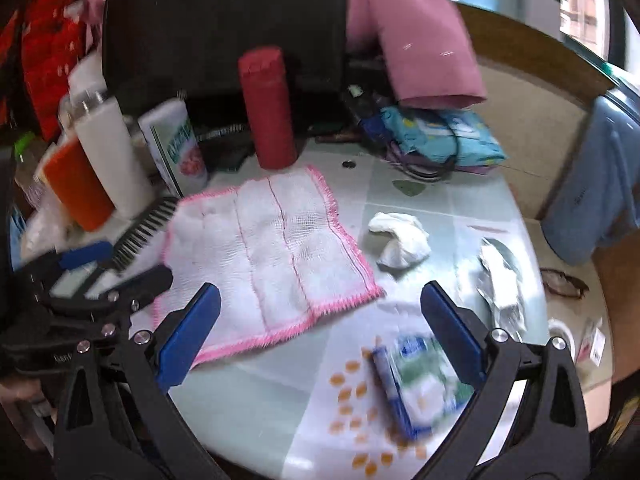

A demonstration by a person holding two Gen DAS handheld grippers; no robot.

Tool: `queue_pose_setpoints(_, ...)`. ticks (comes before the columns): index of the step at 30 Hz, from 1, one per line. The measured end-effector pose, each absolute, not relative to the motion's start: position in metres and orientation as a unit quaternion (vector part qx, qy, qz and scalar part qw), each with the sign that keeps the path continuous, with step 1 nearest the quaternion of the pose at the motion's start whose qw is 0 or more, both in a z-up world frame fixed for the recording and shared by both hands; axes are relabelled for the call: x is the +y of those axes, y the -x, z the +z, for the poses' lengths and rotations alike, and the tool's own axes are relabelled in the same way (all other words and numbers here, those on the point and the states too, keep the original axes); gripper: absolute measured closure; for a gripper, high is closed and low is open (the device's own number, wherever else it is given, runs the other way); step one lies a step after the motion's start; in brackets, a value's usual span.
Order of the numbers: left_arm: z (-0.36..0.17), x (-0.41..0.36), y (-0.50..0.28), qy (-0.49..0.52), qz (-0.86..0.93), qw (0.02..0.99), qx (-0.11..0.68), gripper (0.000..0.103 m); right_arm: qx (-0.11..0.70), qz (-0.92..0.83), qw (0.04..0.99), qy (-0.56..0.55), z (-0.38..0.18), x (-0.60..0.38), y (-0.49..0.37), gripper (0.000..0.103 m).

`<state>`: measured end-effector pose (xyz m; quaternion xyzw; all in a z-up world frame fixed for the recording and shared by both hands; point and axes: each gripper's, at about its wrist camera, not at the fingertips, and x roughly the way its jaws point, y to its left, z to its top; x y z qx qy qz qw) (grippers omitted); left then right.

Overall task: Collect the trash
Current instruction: 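Grasp the white pink-edged cloth with both grippers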

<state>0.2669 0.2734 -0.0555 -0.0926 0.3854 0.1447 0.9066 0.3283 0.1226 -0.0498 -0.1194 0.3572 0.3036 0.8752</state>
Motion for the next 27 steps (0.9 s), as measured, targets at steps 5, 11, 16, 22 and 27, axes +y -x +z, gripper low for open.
queue_pose_setpoints(5,-0.07,0.287,-0.29,0.076,0.164,0.897,0.403,0.006,0.369,0.311,0.863,0.149,-0.066,0.145,-0.347,0.004)
queue_pose_setpoints(11,-0.092,0.3,-0.303,0.085,0.154,0.888,0.425,0.016,0.396,0.328,0.841,0.169,-0.088,0.164,-0.362,0.004)
queue_pose_setpoints(16,-0.095,0.296,-0.304,0.066,0.147,0.891,0.424,0.037,0.408,0.336,0.834,0.155,-0.098,0.165,-0.369,0.008)
queue_pose_setpoints(22,-0.094,0.287,-0.301,0.063,0.126,0.897,0.419,0.057,0.395,0.369,0.823,0.176,-0.092,0.176,-0.359,0.048)
queue_pose_setpoints(27,-0.094,0.273,-0.301,0.089,0.088,0.903,0.411,0.087,0.397,0.4,0.81,0.164,-0.091,0.183,-0.351,0.089)
